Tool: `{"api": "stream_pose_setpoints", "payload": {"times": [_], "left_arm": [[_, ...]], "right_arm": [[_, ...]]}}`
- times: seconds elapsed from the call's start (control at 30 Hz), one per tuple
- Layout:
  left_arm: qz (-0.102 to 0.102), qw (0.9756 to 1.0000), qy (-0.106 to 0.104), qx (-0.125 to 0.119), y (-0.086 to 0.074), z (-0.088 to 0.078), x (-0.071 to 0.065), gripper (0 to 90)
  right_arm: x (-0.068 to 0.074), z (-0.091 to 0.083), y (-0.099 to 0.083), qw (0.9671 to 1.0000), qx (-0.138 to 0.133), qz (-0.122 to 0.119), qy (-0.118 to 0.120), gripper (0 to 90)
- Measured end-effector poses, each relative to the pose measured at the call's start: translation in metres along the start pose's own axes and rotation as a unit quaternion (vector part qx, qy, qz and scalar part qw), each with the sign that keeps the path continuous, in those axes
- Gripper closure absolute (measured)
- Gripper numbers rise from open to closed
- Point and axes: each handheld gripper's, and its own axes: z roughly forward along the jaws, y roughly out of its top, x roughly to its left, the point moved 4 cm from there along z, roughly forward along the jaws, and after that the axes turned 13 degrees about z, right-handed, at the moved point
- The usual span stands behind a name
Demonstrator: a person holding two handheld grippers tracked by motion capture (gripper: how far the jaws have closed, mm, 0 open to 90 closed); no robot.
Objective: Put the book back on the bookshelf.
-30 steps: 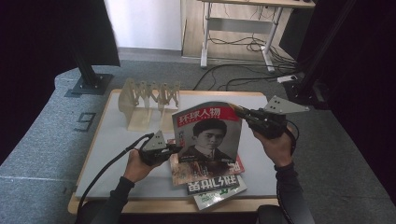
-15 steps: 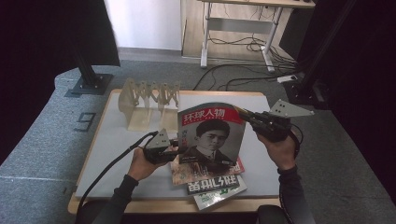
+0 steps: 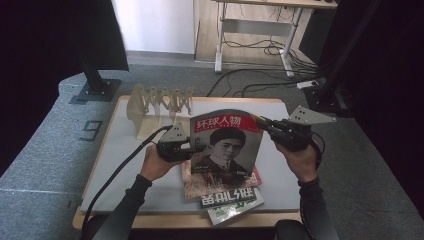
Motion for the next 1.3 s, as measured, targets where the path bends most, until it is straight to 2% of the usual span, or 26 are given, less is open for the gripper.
{"api": "stream_pose_setpoints", "payload": {"times": [0.1,0.3,0.43,0.6,0.67,0.87,1.13,1.3], "left_arm": [[-0.002,1.0000,-0.004,-0.002,0.008,-0.001,0.004,68.7],[-0.006,0.9997,-0.004,-0.025,0.029,-0.011,0.015,70.0],[-0.001,0.9999,-0.009,-0.009,0.039,-0.014,0.018,83.4],[-0.005,0.9998,-0.020,-0.007,0.039,-0.015,0.018,86.2],[-0.004,0.9998,-0.021,-0.003,0.039,-0.015,0.018,86.2],[-0.003,0.9998,-0.019,0.004,0.041,-0.016,0.016,86.2],[-0.007,0.9996,-0.014,0.023,0.039,-0.022,0.020,86.2],[-0.008,0.9994,-0.016,0.028,0.037,-0.025,0.022,86.2]], "right_arm": [[0.000,0.000,0.000,1.0000,0.000,0.000,0.000,83.3],[0.000,-0.001,0.000,1.0000,0.002,0.000,-0.001,83.0],[-0.001,-0.001,0.000,1.0000,0.002,0.002,-0.002,82.6],[-0.004,-0.001,-0.001,0.9999,0.004,0.005,-0.009,79.2],[-0.005,-0.001,-0.003,0.9998,0.006,0.006,-0.016,76.0],[-0.013,0.000,-0.014,0.9992,0.021,0.015,-0.032,58.6],[-0.028,0.004,-0.044,0.9966,0.041,0.037,-0.061,38.4],[-0.035,0.007,-0.064,0.9945,0.058,0.041,-0.077,30.7]]}}
